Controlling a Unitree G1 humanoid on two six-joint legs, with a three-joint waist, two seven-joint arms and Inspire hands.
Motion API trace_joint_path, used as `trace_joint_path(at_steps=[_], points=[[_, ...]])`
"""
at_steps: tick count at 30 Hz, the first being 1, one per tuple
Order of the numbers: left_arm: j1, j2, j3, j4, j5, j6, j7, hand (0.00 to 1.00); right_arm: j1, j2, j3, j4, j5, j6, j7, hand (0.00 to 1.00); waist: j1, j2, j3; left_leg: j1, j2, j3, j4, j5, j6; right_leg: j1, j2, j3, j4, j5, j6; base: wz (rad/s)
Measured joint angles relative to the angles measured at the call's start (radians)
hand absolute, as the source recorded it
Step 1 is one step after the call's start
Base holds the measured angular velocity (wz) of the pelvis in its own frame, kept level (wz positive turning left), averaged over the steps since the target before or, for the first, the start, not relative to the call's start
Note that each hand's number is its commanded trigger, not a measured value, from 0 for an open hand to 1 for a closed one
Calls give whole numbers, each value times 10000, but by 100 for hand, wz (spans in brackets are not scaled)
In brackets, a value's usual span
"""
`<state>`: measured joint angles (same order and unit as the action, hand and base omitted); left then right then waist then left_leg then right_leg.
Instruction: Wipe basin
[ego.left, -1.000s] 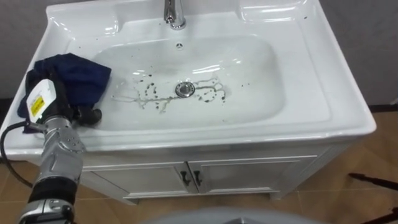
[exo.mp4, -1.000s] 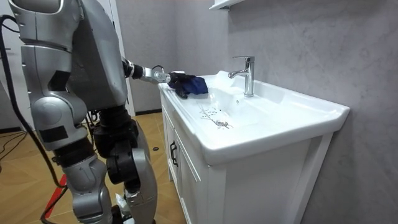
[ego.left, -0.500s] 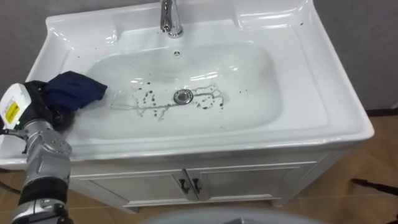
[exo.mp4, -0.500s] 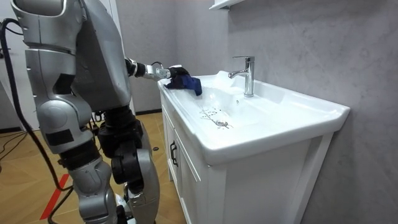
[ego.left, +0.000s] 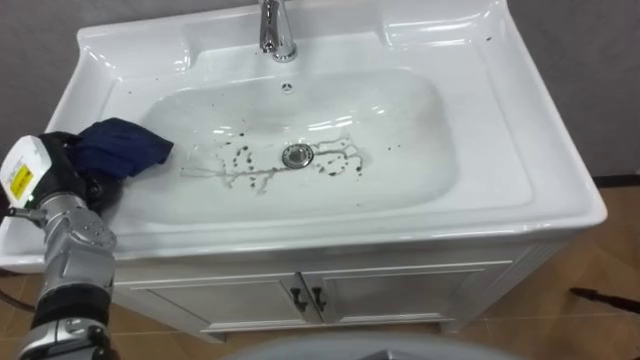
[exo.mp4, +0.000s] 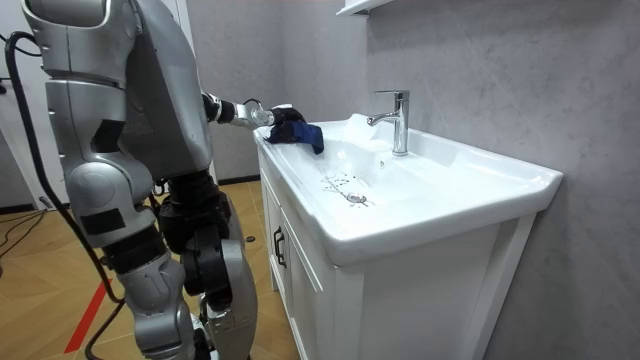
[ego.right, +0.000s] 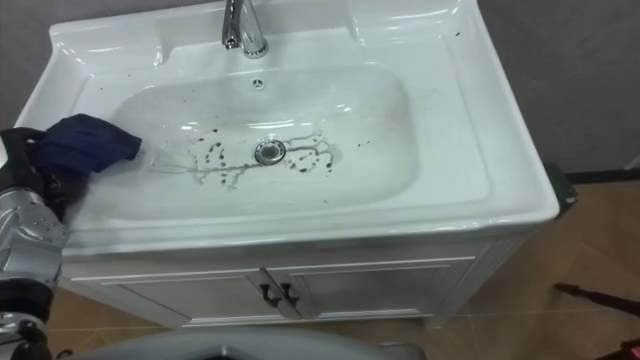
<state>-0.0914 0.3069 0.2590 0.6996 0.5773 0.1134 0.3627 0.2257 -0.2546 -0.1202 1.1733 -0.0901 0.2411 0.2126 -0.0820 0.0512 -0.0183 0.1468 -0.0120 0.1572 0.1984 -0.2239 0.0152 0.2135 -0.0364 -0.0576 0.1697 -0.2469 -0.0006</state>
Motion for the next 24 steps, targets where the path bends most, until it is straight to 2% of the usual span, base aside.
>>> trace_joint_path(at_steps=[7,11,15,19,21,22,23,24], points=[[37,54,-500,-240,-766,-85,186,100,-236,-17,78,-16,328,-108,85,0,-145,18,11,-129,-114,-360,85,2,12,101,-88,-361,-20,-87,46,17],[71,-109,-557,-644,-767,-114,178,100,-372,-30,144,-5,440,-125,5,0,-114,46,20,-379,-164,-565,264,-8,39,-49,-129,-588,5,-124,64,18],[369,-197,-681,-1532,-762,3,144,100,-391,-29,198,-61,545,-244,-158,0,-174,71,52,-697,-201,-784,403,-16,49,-165,-145,-854,-5,-122,64,18],[828,-550,-773,-2481,-751,-5,170,100,-492,-7,214,266,549,-577,-285,0,-181,102,85,-800,-212,-934,433,-16,48,-202,-143,-1022,2,-120,61,13],[945,-597,-885,-3098,-745,-1,113,100,-581,39,212,303,648,-681,-288,0,-227,113,162,-900,-215,-1039,576,-17,46,-207,-140,-1133,5,-120,61,17],[946,-596,-1022,-3535,-744,-6,113,100,-644,66,216,362,834,-699,-288,0,-205,58,274,-958,-204,-1066,624,-17,45,-214,-129,-1187,0,-120,60,16],[943,-597,-1150,-3839,-746,-67,116,100,-673,75,215,385,911,-742,-295,0,-226,25,316,-1027,-203,-1084,679,-17,44,-221,-130,-1260,-1,-120,59,14],[944,-597,-1221,-3938,-746,-97,118,100,-670,75,213,393,944,-781,-299,0,-228,22,323,-1044,-206,-1084,710,-17,43,-214,-136,-1294,1,-120,59,12]])
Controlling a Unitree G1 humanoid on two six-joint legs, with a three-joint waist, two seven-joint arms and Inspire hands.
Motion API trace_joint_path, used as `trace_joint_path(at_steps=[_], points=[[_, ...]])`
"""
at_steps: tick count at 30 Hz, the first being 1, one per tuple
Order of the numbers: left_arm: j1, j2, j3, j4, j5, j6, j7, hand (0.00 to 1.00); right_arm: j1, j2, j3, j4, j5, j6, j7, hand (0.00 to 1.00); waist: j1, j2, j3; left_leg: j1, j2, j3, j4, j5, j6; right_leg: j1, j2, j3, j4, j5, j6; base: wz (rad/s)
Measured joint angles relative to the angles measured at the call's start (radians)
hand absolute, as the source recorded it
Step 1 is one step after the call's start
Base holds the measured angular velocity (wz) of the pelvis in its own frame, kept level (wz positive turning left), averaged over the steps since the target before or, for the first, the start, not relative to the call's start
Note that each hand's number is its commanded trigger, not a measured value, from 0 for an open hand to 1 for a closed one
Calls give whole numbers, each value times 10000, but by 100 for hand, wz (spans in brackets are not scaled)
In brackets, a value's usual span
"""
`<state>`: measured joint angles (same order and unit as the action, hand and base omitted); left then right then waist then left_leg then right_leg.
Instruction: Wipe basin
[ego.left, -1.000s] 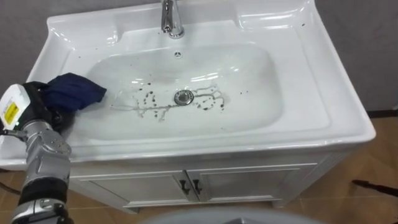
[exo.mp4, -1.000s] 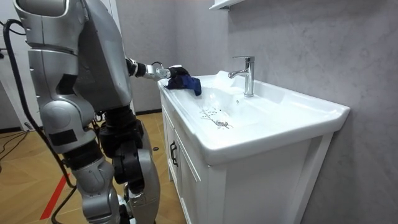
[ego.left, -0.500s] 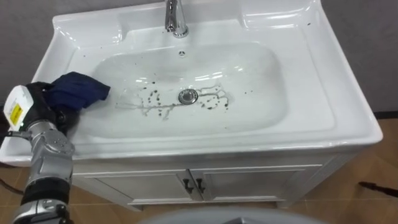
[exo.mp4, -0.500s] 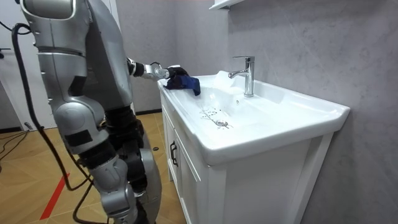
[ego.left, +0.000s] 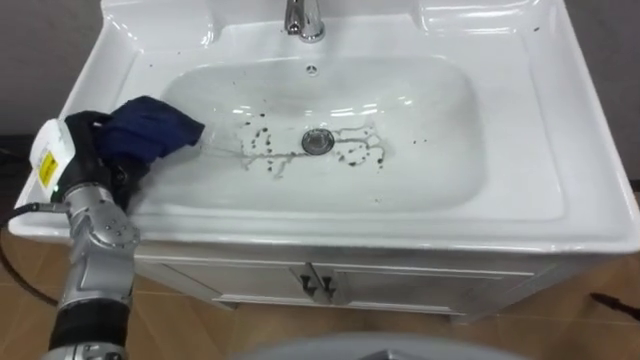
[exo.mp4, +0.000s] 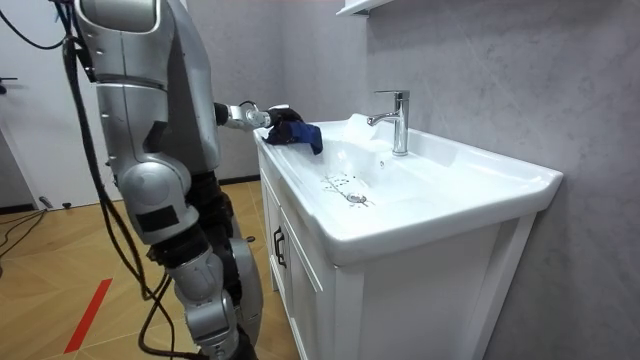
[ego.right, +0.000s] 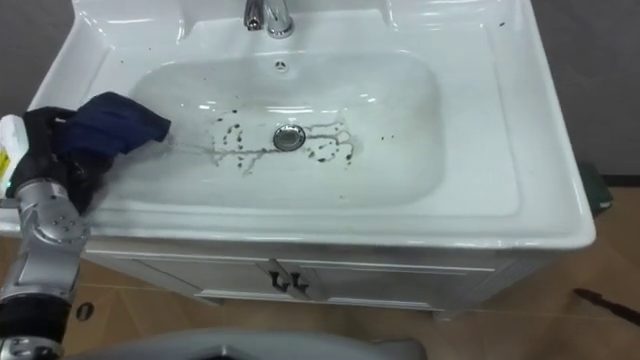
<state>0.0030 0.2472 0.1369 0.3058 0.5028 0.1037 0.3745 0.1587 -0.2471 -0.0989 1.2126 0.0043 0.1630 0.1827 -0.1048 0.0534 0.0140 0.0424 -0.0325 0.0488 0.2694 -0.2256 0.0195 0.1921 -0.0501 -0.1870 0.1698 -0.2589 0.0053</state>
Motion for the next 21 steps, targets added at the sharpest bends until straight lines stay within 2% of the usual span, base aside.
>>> trace_joint_path(at_steps=[4,8,12,17,21], points=[[-49,1,-352,-231,5,-194,46,100,6,29,4,108,48,-227,-97,0,-62,19,-18,-8,-4,0,35,-2,1,32,-8,-62,19,1,-1,1],[-52,0,-616,-535,27,-233,49,100,-3,25,-9,547,28,-409,-106,0,-76,33,-32,-21,17,-38,65,-4,-1,33,12,-99,48,8,-14,3],[-51,1,-622,-887,22,-307,49,100,-18,26,-9,771,-67,-425,-80,0,-246,46,-44,-56,13,-86,80,-3,-1,-9,5,-109,108,11,-20,3],[-68,-1,-634,-934,37,-658,52,100,-6,47,-9,833,-15,-450,-54,0,-363,42,-42,-125,19,-94,252,-12,15,-20,5,-66,148,3,-27,0],[-66,-2,-641,-935,27,-685,27,100,63,113,-12,855,7,-519,28,0,-422,25,-48,-114,17,-96,222,-12,16,-37,-2,-42,153,-6,-34,0]])
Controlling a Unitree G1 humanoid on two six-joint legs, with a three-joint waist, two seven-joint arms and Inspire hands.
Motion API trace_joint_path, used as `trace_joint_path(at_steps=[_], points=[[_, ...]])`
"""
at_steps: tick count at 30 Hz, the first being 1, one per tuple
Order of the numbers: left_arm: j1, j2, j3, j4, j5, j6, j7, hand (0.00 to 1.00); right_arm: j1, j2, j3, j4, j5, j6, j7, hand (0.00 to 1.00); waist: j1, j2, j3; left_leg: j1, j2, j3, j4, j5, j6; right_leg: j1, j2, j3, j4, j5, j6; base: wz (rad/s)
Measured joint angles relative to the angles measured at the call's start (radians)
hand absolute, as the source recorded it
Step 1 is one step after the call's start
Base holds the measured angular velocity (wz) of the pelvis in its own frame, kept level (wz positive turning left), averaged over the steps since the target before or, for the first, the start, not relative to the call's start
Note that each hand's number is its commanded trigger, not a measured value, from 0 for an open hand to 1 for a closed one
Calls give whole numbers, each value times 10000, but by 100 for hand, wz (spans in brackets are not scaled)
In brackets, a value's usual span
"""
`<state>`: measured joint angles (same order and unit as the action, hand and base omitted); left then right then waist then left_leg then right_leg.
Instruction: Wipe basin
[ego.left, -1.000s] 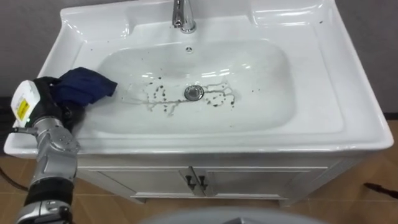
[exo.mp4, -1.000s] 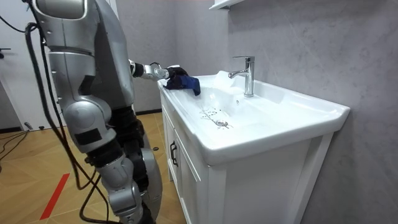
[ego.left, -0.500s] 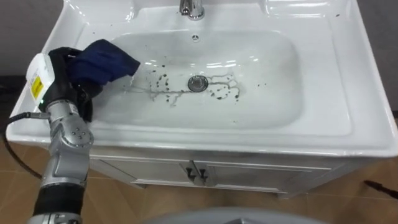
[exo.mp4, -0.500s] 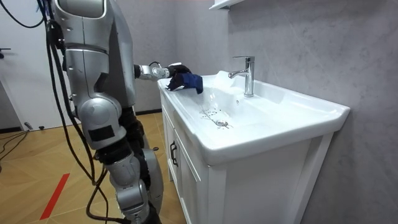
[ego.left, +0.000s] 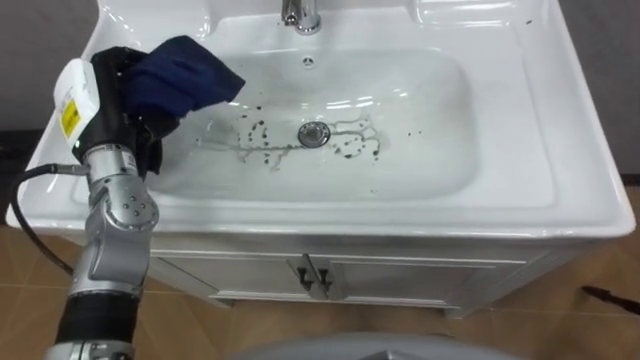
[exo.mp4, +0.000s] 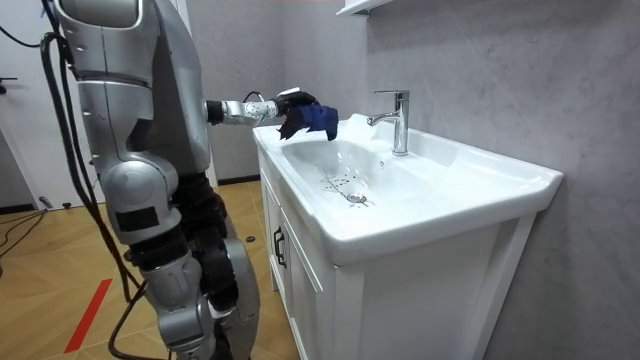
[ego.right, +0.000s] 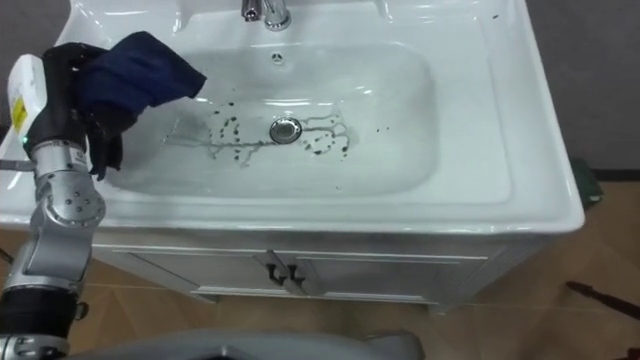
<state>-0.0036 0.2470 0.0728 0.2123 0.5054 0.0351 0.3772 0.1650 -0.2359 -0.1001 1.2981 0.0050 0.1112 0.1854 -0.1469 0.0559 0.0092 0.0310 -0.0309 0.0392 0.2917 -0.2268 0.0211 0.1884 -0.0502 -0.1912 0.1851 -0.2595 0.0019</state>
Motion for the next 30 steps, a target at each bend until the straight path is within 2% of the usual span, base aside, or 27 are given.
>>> trace_joint_path(at_steps=[6,11,14,16,18,20,21,25,30], points=[[9,2,-276,59,17,0,-47,100,70,0,26,109,370,-3,102,0,-100,22,-20,-14,16,94,3,1,1,-70,3,67,32,0,0,-4],[-154,24,-519,528,394,-1,-392,100,-80,-27,24,125,529,-2,124,0,-128,159,-21,-156,133,409,98,-40,14,-327,40,276,236,-3,-8,-14],[-690,54,-580,1387,457,15,-584,100,-239,-55,-5,86,465,-2,97,0,-219,288,-21,-575,188,435,290,-89,13,-785,72,313,459,-20,-36,-3],[-974,194,-792,1910,462,42,-767,100,-282,-78,12,-100,444,5,70,0,-222,389,-26,-920,228,523,437,-88,20,-1209,86,441,676,-25,-45,-13],[-1391,365,-1145,2521,443,70,-861,100,-409,-119,109,-186,370,16,-17,0,-207,473,17,-1149,244,554,533,-87,39,-1465,68,453,890,-25,-43,-7],[-2096,415,-1521,3927,359,60,-863,100,-812,-226,231,-163,217,11,-229,0,-383,568,98,-1357,221,568,552,-33,105,-1781,19,475,1185,-32,-32,-4],[-2184,412,-1578,4201,360,56,-866,100,-892,-243,252,-149,189,-6,-288,0,-410,597,87,-1417,210,567,550,-20,110,-1874,7,478,1253,-38,-22,0],[-2929,412,-1967,5413,356,1,-868,100,-1229,-271,334,-180,468,-129,-717,0,-603,580,109,-2127,221,586,771,53,148,-2676,-25,518,1696,-74,-28,-1],[-4212,413,-2319,7201,359,-345,-739,100,-1655,-325,987,-143,922,-309,-830,0,-667,381,255,-2591,239,688,1045,86,184,-3252,-65,612,2116,-167,-38,-2]])
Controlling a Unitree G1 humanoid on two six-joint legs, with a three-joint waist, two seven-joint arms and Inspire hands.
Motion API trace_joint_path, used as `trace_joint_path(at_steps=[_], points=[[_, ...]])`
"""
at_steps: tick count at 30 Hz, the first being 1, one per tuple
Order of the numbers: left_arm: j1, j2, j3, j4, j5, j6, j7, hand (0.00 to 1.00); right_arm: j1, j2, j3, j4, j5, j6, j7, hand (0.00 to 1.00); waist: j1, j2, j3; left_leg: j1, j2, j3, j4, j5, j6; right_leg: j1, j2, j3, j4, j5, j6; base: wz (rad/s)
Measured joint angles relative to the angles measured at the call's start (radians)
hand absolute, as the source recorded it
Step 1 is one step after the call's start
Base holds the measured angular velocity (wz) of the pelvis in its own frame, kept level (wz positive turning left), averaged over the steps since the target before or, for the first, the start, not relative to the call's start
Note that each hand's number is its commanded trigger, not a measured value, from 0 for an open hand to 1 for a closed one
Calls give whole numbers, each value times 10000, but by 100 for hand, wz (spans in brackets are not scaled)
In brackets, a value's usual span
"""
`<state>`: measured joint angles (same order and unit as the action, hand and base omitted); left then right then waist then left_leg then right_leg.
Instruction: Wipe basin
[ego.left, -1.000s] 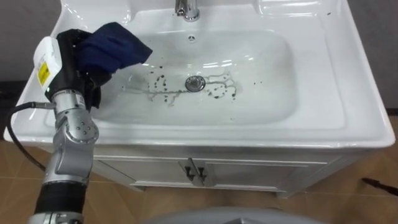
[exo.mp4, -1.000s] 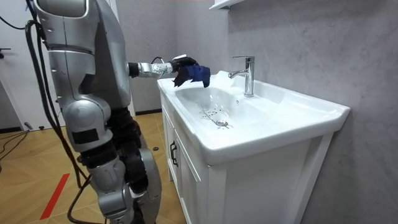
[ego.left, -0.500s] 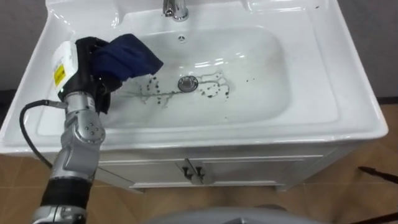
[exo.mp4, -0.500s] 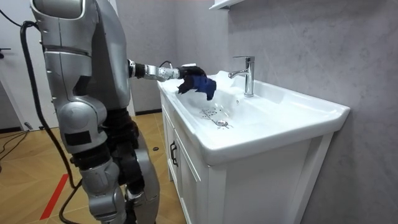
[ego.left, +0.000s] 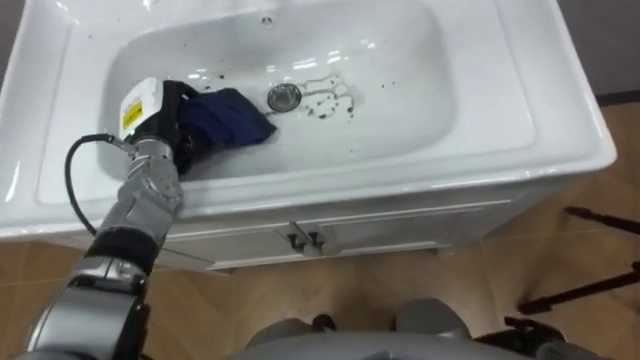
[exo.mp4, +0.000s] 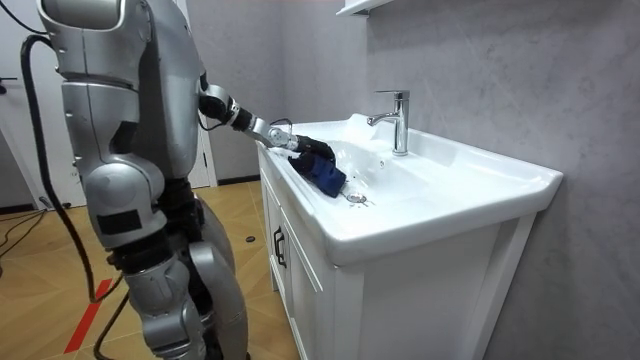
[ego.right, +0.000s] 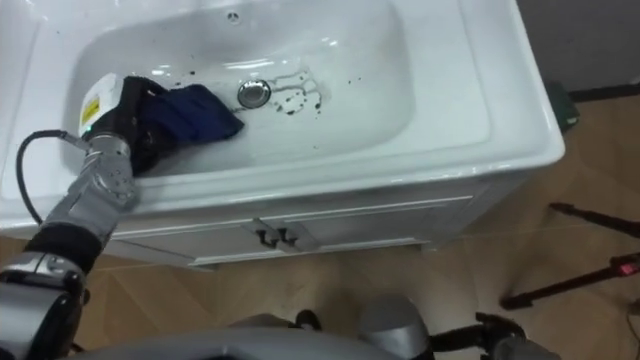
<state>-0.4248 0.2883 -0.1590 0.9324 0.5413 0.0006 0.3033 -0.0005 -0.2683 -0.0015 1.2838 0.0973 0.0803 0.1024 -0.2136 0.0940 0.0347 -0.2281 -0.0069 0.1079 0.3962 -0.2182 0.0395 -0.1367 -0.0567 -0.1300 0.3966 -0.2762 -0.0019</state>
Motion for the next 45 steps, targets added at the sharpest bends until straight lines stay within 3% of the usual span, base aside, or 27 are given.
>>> trace_joint_path(at_steps=[3,7,11,14,18,23,27,32,35,41,45], points=[[-459,-1,13,609,22,-180,316,100,-144,21,305,-95,269,8,-239,0,230,-63,-15,-280,36,251,143,4,9,-571,-6,275,322,-105,-3,-22],[-734,31,-17,1088,122,-243,855,100,-307,88,403,-359,634,23,-759,0,228,-72,-23,-613,115,560,315,6,10,-1108,-24,482,774,-152,-59,-19],[-1288,59,-35,1699,119,-288,1254,100,-620,98,597,-737,654,-26,-1189,0,222,-208,49,-1147,147,796,616,10,18,-1856,-110,595,1395,-282,-118,-10],[-1648,226,-38,2044,123,-341,1315,100,-731,107,793,-1322,631,-240,-1443,0,195,-266,80,-1569,309,960,928,5,19,-2375,-49,639,1651,-334,-181,-9],[-1756,495,-137,2190,126,-399,1419,100,-761,98,978,-1641,644,-363,-1683,0,-1,-296,93,-1823,344,992,1096,5,15,-2656,-82,632,1926,-361,-228,-1],[-1978,843,-835,2367,124,-321,1580,100,-782,98,991,-1673,947,-416,-1969,0,-264,-316,110,-2215,307,1129,1335,7,26,-3145,-172,723,2454,-480,-245,2],[-2215,848,-1208,2779,-50,-123,1688,100,-689,96,1107,-1826,1130,-357,-2235,0,-535,-352,150,-2346,305,1089,1548,-1,37,-3210,-226,595,2672,-611,-257,11],[-2429,837,-1578,2808,-812,166,1672,100,-609,81,1293,-2178,1464,-355,-2405,0,-585,-325,154,-2528,311,1096,1549,-14,46,-3498,-274,563,2862,-670,-282,2],[-2387,816,-1581,2648,-1183,211,1634,100,-638,80,1389,-2403,1475,-365,-2567,0,-542,-336,159,-2576,278,1288,1586,-25,56,-3715,-299,801,3170,-736,-279,-8],[-2414,775,-1673,2225,-2428,119,1344,100,-534,-22,1941,-3026,1800,-385,-2776,0,-622,-342,164,-2778,356,1406,1909,-107,56,-3920,-329,848,3394,-792,-322,-2],[-2527,545,-1980,1945,-3872,-109,1026,100,-497,-102,2206,-3089,1816,-543,-2869,0,-905,-347,163,-2816,286,1372,1933,-148,120,-4015,-485,740,3559,-913,-258,11]])
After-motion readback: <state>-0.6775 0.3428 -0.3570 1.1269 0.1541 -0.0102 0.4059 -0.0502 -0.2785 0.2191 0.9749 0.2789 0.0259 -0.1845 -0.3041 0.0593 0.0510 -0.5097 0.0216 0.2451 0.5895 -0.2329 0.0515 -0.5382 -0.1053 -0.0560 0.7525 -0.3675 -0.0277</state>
